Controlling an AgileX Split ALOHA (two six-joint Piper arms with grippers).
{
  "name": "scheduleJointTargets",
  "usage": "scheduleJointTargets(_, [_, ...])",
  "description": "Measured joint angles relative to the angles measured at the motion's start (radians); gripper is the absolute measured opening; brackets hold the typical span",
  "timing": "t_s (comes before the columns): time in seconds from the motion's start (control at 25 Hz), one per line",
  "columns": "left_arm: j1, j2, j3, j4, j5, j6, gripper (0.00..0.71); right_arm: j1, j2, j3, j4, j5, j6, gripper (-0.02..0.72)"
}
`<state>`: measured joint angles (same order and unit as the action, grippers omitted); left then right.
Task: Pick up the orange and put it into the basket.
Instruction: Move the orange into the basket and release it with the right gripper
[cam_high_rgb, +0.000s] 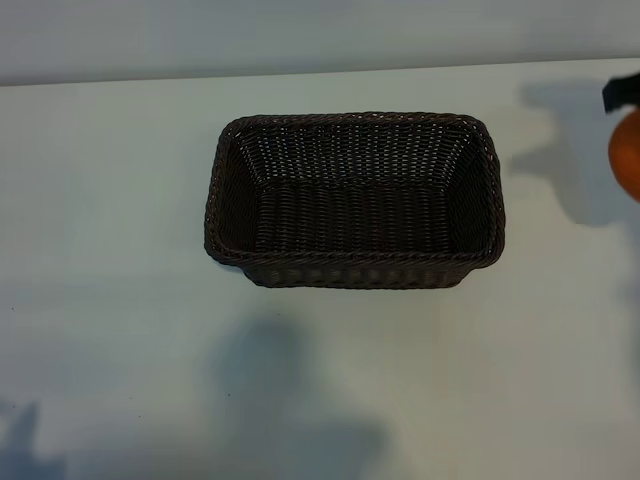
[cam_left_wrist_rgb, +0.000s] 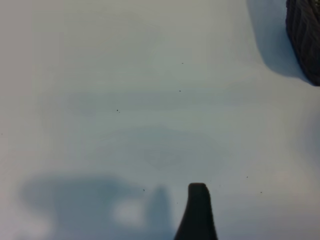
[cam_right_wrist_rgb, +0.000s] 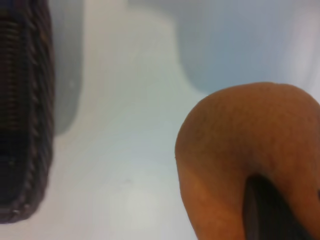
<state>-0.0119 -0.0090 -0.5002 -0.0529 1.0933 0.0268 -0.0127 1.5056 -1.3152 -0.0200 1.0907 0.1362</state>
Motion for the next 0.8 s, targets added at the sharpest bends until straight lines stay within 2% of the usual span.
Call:
scheduleJointTargets(0.24, [0.0, 0.0, 0.0, 0.0, 0.0, 0.0, 0.594, 0.015, 0.0, -0.066, 0.085, 0.015, -0.036, 0.084])
scheduleJointTargets(0.52, [0.0, 0.0, 0.0, 0.0, 0.0, 0.0, 0.594, 0.161, 0.047, -0.092, 0.089, 0.022, -0.043, 0.084])
scheduleJointTargets(0.8, [0.0, 0.0, 0.0, 0.0, 0.0, 0.0, 0.594, 0.336, 0.187, -0.233, 0.091, 0.031, -0.02, 0.084])
